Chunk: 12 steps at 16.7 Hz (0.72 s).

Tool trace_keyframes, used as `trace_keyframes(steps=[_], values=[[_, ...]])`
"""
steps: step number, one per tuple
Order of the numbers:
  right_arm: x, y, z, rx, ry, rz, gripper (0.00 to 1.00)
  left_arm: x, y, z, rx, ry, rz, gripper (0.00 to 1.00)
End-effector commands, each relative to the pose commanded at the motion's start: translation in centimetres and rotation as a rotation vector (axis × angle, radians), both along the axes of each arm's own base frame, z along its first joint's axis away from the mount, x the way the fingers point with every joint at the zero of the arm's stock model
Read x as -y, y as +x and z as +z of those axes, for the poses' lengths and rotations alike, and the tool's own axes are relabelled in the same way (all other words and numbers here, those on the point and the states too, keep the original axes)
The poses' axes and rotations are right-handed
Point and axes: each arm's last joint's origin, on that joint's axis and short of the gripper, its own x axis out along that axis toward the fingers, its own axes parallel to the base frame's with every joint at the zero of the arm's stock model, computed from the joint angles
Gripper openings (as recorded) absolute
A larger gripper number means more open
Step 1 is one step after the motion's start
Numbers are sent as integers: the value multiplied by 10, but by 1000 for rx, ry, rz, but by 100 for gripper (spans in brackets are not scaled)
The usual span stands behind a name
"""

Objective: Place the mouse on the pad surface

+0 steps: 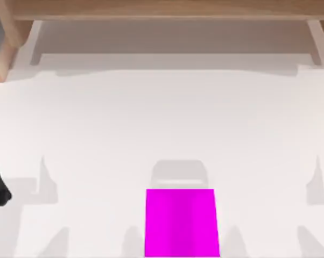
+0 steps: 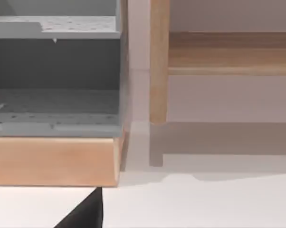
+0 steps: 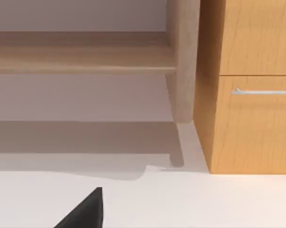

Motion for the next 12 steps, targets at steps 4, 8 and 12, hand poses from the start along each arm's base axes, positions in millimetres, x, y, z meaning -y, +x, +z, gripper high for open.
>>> trace_keyframes(steps=[4,8,12], values=[[0,0,5,-31,4,-3,100,0,0,0,0,0,0,100],[1,6,29,-214,27,-16,100,0,0,0,0,0,0,100],[3,34,49,-571,65,-41,100,0,0,0,0,0,0,100]])
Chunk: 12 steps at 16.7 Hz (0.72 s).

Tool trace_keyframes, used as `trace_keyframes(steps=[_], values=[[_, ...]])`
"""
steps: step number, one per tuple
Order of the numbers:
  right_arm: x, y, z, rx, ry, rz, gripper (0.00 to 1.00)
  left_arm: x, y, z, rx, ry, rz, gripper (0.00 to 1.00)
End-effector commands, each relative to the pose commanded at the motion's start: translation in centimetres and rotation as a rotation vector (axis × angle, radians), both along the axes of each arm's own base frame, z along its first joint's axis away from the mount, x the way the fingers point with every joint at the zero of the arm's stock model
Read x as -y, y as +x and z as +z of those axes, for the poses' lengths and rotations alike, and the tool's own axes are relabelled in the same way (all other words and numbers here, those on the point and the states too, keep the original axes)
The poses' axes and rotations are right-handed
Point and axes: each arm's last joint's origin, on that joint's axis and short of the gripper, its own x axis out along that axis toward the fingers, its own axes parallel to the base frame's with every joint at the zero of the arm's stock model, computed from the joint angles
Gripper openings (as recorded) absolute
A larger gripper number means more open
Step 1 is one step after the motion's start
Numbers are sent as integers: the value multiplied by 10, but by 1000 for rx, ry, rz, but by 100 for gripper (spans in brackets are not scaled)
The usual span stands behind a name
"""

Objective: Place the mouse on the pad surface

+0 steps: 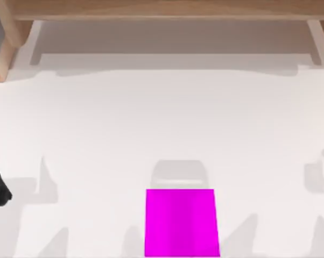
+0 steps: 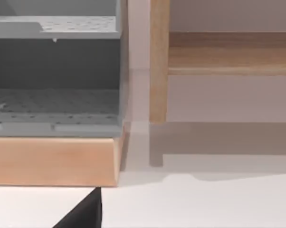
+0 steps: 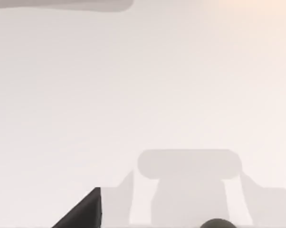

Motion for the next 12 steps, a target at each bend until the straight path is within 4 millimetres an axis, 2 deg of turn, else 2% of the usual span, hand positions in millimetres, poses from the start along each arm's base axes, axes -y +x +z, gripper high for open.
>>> trace_keyframes(steps=[6,9,12], values=[[5,65,3,-584,55,-64,100,0,0,0,0,0,0,100],[9,96,-2,-797,74,-96,100,0,0,0,0,0,0,100],[12,120,-9,-937,87,-120,100,0,0,0,0,0,0,100]])
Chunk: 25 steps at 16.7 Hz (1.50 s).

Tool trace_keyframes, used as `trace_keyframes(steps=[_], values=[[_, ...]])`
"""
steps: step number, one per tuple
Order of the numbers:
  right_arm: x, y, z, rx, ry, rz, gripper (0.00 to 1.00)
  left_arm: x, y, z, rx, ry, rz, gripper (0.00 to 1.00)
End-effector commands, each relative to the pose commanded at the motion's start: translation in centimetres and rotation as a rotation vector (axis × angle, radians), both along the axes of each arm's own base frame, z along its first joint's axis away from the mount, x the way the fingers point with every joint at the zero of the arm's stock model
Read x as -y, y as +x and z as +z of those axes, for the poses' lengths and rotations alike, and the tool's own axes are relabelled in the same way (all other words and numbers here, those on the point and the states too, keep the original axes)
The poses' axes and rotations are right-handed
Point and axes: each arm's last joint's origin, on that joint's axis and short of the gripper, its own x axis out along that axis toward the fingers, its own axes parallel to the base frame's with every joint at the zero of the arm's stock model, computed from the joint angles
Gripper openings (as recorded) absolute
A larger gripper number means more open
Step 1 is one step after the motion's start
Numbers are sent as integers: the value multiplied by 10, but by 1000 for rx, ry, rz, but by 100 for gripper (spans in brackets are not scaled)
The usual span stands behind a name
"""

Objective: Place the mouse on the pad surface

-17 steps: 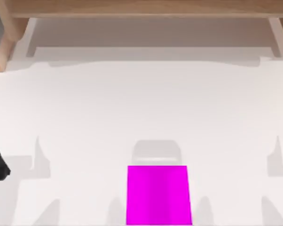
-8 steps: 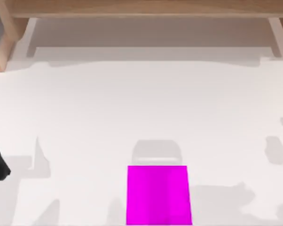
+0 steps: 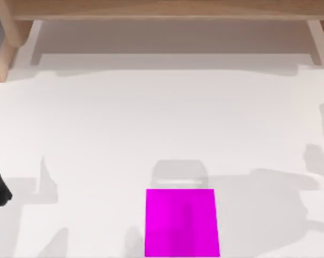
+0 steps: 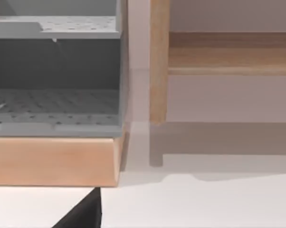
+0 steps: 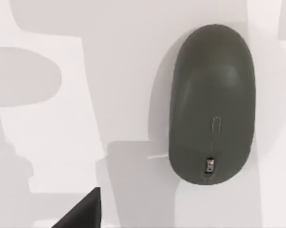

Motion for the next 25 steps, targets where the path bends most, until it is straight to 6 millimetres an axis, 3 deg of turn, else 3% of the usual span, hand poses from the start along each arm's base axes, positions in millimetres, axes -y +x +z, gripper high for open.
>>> trace_keyframes(steps=[3,10,19,24,25], values=[[2,11,-3,-58,4,-11,100,0,0,0,0,0,0,100],[1,12,-7,-63,4,-9,100,0,0,0,0,0,0,100],[2,13,-96,-58,4,-12,100,0,0,0,0,0,0,100],[2,12,-103,-62,4,-12,100,0,0,0,0,0,0,100],[2,12,-103,-62,4,-12,92,0,0,0,0,0,0,100]])
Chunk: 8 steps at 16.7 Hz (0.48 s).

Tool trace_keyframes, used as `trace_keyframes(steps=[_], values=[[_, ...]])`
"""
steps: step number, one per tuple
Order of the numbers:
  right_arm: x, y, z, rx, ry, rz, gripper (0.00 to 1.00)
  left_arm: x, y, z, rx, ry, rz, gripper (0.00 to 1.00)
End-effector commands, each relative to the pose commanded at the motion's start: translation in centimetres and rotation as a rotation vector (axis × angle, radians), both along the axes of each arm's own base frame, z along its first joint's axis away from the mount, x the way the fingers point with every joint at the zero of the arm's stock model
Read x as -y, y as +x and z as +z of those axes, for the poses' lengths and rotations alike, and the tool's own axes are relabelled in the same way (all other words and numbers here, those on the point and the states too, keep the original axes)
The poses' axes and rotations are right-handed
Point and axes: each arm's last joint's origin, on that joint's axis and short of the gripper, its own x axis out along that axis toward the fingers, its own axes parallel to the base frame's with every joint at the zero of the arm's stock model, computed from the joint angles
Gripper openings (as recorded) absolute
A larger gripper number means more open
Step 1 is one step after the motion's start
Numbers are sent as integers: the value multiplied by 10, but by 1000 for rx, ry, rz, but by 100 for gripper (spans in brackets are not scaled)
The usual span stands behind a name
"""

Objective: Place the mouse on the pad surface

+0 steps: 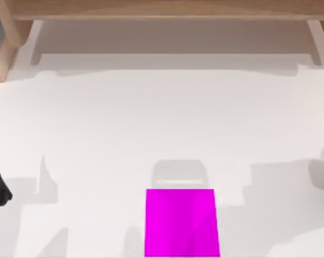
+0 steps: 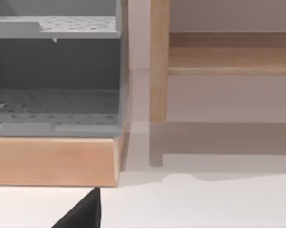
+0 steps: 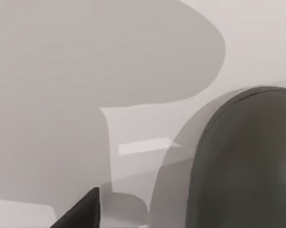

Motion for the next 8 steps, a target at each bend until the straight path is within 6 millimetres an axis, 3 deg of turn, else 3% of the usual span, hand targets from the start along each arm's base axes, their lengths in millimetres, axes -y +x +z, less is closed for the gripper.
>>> trace_keyframes(steps=[8], values=[[0,0,0,0,0,0,32,0,0,0,0,0,0,100]])
